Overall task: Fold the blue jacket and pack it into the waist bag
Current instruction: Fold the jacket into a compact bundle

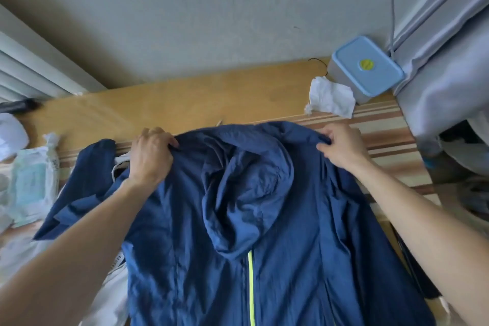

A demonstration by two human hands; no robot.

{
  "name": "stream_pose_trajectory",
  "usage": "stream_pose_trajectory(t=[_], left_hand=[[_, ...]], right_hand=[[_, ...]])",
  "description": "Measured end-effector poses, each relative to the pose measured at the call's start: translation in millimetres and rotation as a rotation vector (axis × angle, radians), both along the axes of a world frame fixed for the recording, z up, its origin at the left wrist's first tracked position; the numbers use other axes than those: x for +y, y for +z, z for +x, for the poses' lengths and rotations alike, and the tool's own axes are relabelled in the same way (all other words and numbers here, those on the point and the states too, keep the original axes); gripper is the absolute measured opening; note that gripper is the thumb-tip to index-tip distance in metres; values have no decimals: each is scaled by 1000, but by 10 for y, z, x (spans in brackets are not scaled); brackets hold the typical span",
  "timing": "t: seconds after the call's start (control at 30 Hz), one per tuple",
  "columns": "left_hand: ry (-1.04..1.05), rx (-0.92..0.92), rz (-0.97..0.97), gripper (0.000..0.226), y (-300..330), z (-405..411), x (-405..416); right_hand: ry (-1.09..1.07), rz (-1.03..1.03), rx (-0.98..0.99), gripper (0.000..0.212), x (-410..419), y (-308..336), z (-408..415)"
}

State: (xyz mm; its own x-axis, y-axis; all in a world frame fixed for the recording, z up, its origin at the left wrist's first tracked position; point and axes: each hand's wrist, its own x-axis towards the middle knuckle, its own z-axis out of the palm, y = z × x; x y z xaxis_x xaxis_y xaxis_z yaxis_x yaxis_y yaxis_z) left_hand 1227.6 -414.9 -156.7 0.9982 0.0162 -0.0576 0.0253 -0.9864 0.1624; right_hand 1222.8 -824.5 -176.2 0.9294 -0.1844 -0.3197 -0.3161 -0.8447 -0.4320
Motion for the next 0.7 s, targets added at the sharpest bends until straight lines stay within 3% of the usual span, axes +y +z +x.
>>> stream_pose_trajectory(t=[0.1,0.2,0.33,0.43,0.53,0.6,0.7], left_hand=[[47,-56,13,45,111,164,-56],[126,-16,6,54,156,74,-234],[-115,-165,-42,44,100,-531,-689],[-335,-42,20,54,-180,-1055,-983],[-188,192,99,61,-413,-1354,-1210],[-80,195,18,56,-385,-1473,-1458],[-236,64,-79,52,-205,-1653,-1970]], right_hand=[[-29,82,-105,11,34,50,142],[-76,167,-142,39,-42,89,48],[-142,109,-171,41,-362,153,-735],[-71,15,-127,48,-526,106,-1627],[-14,-105,-42,63,-575,-36,-2238],[-16,-165,34,72,-589,-166,-2423],[-144,-190,134,52,-660,-272,-2423]])
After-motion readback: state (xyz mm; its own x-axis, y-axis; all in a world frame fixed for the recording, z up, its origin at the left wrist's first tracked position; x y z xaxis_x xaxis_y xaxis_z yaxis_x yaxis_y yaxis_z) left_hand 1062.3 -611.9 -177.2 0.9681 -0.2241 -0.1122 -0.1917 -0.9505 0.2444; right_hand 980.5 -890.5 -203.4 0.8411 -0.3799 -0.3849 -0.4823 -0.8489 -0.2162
